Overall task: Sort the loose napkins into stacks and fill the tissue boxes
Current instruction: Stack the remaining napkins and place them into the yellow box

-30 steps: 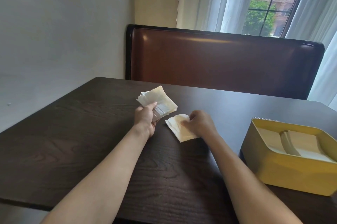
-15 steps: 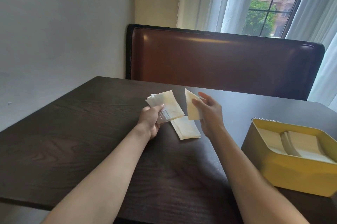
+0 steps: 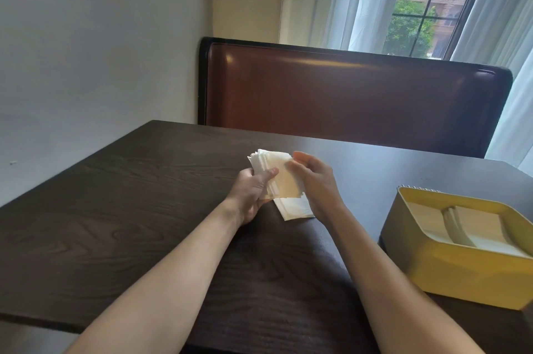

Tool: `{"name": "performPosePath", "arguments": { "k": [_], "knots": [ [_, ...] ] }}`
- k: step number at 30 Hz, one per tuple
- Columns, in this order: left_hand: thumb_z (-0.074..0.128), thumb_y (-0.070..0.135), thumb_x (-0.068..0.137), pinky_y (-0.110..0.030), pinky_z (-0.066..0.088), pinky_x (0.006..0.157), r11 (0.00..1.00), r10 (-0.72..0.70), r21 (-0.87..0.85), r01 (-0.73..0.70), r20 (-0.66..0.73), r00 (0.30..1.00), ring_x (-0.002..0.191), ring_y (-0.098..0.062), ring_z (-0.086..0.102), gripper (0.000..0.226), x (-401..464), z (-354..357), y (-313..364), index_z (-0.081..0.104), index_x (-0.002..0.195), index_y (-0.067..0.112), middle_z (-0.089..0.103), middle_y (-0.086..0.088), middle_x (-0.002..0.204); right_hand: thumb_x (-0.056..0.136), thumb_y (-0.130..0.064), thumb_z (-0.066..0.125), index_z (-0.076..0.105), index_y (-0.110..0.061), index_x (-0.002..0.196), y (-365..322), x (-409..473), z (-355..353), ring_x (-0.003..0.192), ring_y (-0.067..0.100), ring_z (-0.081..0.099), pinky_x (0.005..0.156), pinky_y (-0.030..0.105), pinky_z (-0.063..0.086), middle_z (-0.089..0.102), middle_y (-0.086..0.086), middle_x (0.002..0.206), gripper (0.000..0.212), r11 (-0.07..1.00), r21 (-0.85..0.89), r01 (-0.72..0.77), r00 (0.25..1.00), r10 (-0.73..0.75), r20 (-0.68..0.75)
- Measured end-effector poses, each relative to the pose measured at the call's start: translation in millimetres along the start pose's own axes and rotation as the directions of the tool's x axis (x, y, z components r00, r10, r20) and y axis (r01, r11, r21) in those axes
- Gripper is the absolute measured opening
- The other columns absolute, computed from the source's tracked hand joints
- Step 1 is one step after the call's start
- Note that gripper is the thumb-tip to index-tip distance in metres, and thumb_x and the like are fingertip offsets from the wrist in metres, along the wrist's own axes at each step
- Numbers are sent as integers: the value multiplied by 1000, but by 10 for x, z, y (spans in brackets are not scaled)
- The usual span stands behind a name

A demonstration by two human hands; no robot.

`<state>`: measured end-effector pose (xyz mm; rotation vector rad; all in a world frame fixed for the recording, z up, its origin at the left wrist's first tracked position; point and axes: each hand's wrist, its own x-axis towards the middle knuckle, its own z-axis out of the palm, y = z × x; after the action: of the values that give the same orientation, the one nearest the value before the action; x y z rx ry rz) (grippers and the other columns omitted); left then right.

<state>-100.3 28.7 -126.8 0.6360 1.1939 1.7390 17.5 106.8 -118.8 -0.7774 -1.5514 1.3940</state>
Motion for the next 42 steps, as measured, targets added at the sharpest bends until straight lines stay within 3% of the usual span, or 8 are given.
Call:
{"name": "performPosePath", "arguments": {
  "k": [5,7,13,21,27,31,37,42],
  "knots": [
    [63,1,94,-30,60,63,997,6,-69,-21,-205,979,76,-22,70,10,79,-46,24,64,104,2,71,-11,90,97,-17,61,63,-8,123,-13,37,-48,101,19,66,78,24,57,67,5,111,28,999,32,-20,997,23,-75],
    [63,0,93,-32,60,68,990,0,-136,-40,-283,959,75,-23,70,8,122,-107,61,64,100,4,71,-12,88,94,-21,64,65,-8,123,4,50,-107,104,17,64,89,27,54,68,4,116,31,968,-251,-13,989,-24,-145],
    [61,0,93,-33,60,57,971,-6,-224,-83,-370,929,70,-24,69,9,148,-197,111,64,100,4,69,-12,84,78,-55,74,71,-21,107,114,71,-128,116,28,53,94,35,45,63,4,121,44,440,-892,-108,987,154,-44],
    [72,5,89,-47,59,88,976,-6,-204,-71,-354,935,82,-28,70,14,141,-182,96,63,100,5,71,-14,93,86,-26,74,66,-12,74,-16,-17,-93,76,18,58,59,27,42,63,1,77,20,801,-592,-92,996,73,-56],
    [64,1,94,-43,61,77,987,18,-147,-72,-338,941,84,-29,70,4,152,-196,89,64,96,4,70,-17,97,94,-18,61,65,-10,79,-199,-83,-101,86,22,60,69,29,49,64,4,87,17,990,-142,10,966,-46,-254],
    [62,3,95,-41,60,83,998,7,-52,-20,-232,973,93,-30,71,26,123,-135,74,61,121,-2,72,-19,111,100,-15,53,65,-12,87,-282,-104,-56,88,19,65,75,35,57,65,5,95,17,993,114,5,996,5,-87],
    [54,40,101,-46,56,92,999,-40,-2,40,25,999,103,-32,68,45,5,-19,81,64,126,4,70,-19,120,94,-10,57,58,-2,66,-142,-97,-6,54,13,41,44,18,32,44,0,58,29,962,-263,68,997,-74,-12],
    [67,10,95,-45,59,86,995,33,95,-30,-34,999,101,-33,69,34,35,-8,-1,59,124,-4,67,-25,124,98,-15,54,67,-13,76,-150,-80,-5,58,12,51,45,19,38,58,0,67,25,965,-260,28,1000,-26,14]
  ]
}}
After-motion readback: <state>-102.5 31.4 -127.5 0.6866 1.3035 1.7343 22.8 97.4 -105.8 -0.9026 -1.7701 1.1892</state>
